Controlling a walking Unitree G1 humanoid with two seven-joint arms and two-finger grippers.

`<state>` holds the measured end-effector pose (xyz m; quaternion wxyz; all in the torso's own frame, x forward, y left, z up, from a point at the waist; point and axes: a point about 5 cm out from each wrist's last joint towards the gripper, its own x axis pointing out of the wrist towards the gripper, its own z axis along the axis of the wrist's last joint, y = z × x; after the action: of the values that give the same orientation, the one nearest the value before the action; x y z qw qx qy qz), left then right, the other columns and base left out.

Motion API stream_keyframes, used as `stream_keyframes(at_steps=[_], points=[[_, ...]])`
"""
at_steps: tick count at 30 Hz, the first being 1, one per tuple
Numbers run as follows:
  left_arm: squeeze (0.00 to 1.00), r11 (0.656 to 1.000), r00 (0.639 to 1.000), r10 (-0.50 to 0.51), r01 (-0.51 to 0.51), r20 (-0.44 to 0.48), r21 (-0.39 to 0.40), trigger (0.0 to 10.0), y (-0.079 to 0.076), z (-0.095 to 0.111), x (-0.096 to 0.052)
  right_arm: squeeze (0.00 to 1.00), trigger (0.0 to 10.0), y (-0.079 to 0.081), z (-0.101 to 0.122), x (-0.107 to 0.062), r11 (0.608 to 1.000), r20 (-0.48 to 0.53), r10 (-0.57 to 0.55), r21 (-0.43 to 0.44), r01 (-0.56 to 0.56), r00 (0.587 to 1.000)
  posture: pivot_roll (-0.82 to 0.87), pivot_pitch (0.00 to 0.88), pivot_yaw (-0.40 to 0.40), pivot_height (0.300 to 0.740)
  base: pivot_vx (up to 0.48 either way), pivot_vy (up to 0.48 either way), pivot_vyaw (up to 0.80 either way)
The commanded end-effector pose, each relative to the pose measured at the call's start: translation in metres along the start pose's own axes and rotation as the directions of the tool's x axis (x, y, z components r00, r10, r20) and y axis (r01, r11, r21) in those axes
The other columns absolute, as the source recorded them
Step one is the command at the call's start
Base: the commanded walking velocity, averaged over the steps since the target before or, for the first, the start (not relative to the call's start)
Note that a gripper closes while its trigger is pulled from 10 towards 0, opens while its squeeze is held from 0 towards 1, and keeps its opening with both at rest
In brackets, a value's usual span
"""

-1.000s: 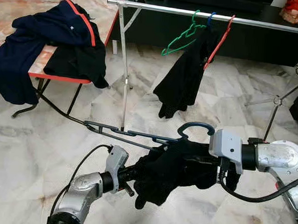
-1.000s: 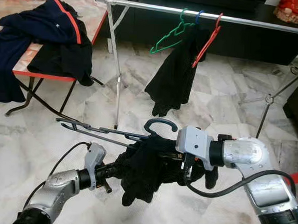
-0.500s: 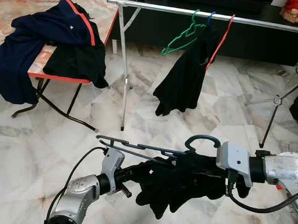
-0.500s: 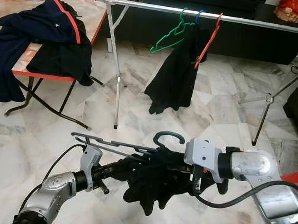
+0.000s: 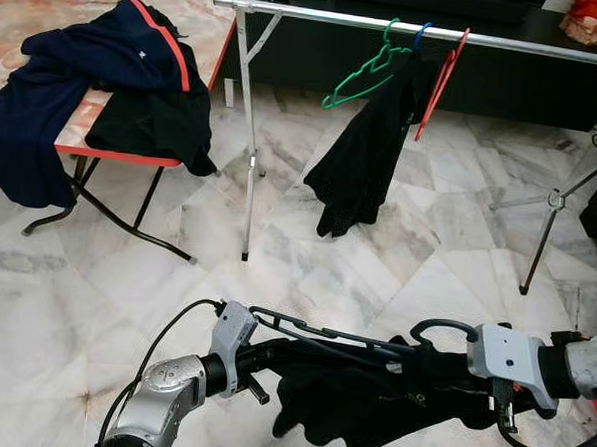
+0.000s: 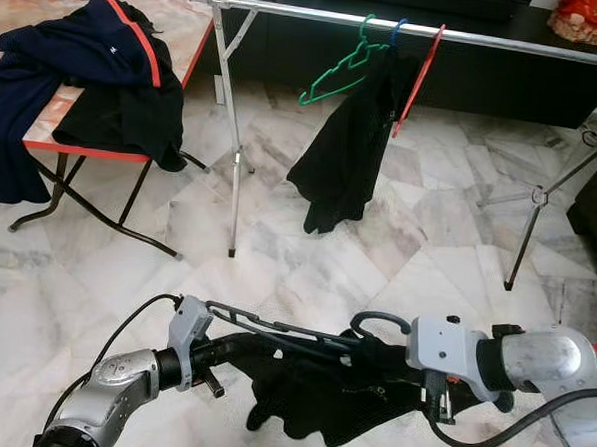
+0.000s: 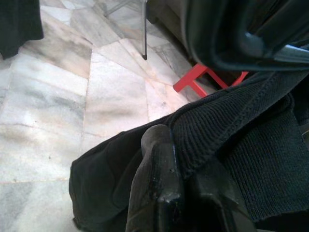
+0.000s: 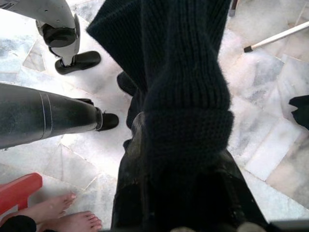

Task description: Hang hanger

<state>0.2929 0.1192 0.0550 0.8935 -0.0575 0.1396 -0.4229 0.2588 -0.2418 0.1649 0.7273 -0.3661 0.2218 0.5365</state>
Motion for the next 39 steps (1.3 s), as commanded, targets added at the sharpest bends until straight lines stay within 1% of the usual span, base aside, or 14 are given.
stream_keyframes(at_steps=[1, 2, 5, 8, 13, 16, 18, 20, 24, 26, 31, 35, 37, 39], points=[[0.0, 0.999, 0.998, 0.049, -0.049, -0.043, -0.002, 0.0, 0.006, -0.008, -0.009, 0.0, 0.0, 0.001, -0.011, -0.014, 1.0, -0.067, -0.01, 0.018, 0.012, 0.998, -0.09, 0.248, -0.093, 0.74, 0.0, 0.0, 0.0], [0.0, 0.999, 0.998, 0.05, -0.05, -0.045, 0.001, 0.0, 0.006, -0.008, -0.009, 0.0, 0.0, 0.002, -0.016, -0.016, 1.0, -0.093, -0.011, 0.01, 0.012, 0.996, -0.09, 0.249, -0.092, 0.74, 0.0, 0.0, 0.0], [0.0, 0.999, 0.998, 0.053, -0.053, -0.046, 0.002, 0.0, 0.007, -0.008, -0.008, 0.0, 0.0, 0.001, -0.02, -0.017, 0.999, -0.107, -0.032, 0.015, 0.034, 0.994, -0.09, 0.249, -0.091, 0.74, 0.0, 0.0, 0.0], [0.0, 0.998, 0.996, 0.068, -0.068, -0.05, 0.002, 0.0, 0.008, -0.009, -0.009, 0.0, 0.0, 0.0, -0.035, -0.023, 0.995, -0.181, -0.085, 0.038, 0.093, 0.98, -0.09, 0.251, -0.093, 0.74, 0.0, 0.0, 0.0], [0.0, 0.993, 0.99, 0.116, -0.115, -0.077, 0.011, 0.0, 0.012, -0.013, -0.011, 0.0, 0.0, 0.012, -0.046, -0.029, 0.99, -0.18, -0.075, 0.103, 0.095, 0.981, -0.1, 0.255, -0.091, 0.74, 0.0, 0.0, 0.0], [0.0, 0.992, 0.988, 0.129, -0.128, -0.08, 0.016, 0.0, 0.013, -0.013, -0.01, 0.0, 0.0, 0.015, -0.05, -0.032, 0.985, -0.184, -0.097, 0.126, 0.121, 0.978, -0.1, 0.257, -0.088, 0.74, 0.0, 0.0, 0.0], [0.0, 0.991, 0.988, 0.131, -0.13, -0.08, 0.019, 0.0, 0.014, -0.012, -0.009, 0.0, 0.0, 0.017, -0.055, -0.034, 0.988, -0.245, -0.088, 0.099, 0.116, 0.966, -0.1, 0.258, -0.088, 0.74, 0.0, 0.0, 0.0], [0.0, 0.989, 0.986, 0.147, -0.145, -0.081, 0.023, 0.0, 0.016, -0.01, -0.009, 0.0, 0.0, 0.018, -0.063, -0.038, 0.991, -0.333, -0.092, 0.059, 0.118, 0.938, -0.1, 0.258, -0.088, 0.74, 0.0, 0.0, 0.0], [0.0, 0.98, 0.975, 0.198, -0.194, -0.105, 0.044, 0.0, 0.023, -0.01, -0.012, 0.0, 0.0, 0.017, -0.067, -0.045, 0.992, -0.427, -0.117, -0.007, 0.126, 0.897, -0.11, 0.261, -0.087, 0.74, 0.0, 0.0, 0.0], [0.0, 0.979, 0.973, 0.205, -0.2, -0.109, 0.047, 0.0, 0.024, -0.01, -0.013, 0.0, 0.0, 0.016, -0.068, -0.047, 0.991, -0.444, -0.125, -0.017, 0.132, 0.887, -0.11, 0.261, -0.087, 0.74, 0.0, 0.0, 0.0], [0.0, 0.976, 0.97, 0.216, -0.211, -0.114, 0.057, 0.0, 0.027, -0.009, -0.014, 0.0, 0.0, 0.016, -0.074, -0.053, 0.991, -0.542, -0.134, -0.071, 0.114, 0.829, -0.11, 0.261, -0.086, 0.74, 0.0, 0.0, 0.0], [0.0, 0.972, 0.966, 0.231, -0.226, -0.112, 0.06, 0.0, 0.03, -0.008, -0.015, 0.0, 0.0, 0.016, -0.074, -0.054, 0.992, -0.568, -0.128, -0.082, 0.099, 0.813, -0.1, 0.262, -0.089, 0.74, 0.0, 0.0, 0.0], [0.0, 0.969, 0.963, 0.244, -0.239, -0.112, 0.061, 0.0, 0.031, -0.007, -0.016, 0.0, 0.0, 0.015, -0.075, -0.056, 0.99, -0.593, -0.14, -0.095, 0.103, 0.793, -0.11, 0.262, -0.092, 0.74, 0.0, 0.0, 0.0], [0.0, 0.971, 0.965, 0.238, -0.232, -0.11, 0.061, 0.0, 0.031, -0.007, -0.016, 0.0, 0.0, 0.013, -0.075, -0.055, 0.988, -0.59, -0.155, -0.1, 0.119, 0.793, -0.11, 0.262, -0.092, 0.74, 0.0, 0.0, 0.0]])
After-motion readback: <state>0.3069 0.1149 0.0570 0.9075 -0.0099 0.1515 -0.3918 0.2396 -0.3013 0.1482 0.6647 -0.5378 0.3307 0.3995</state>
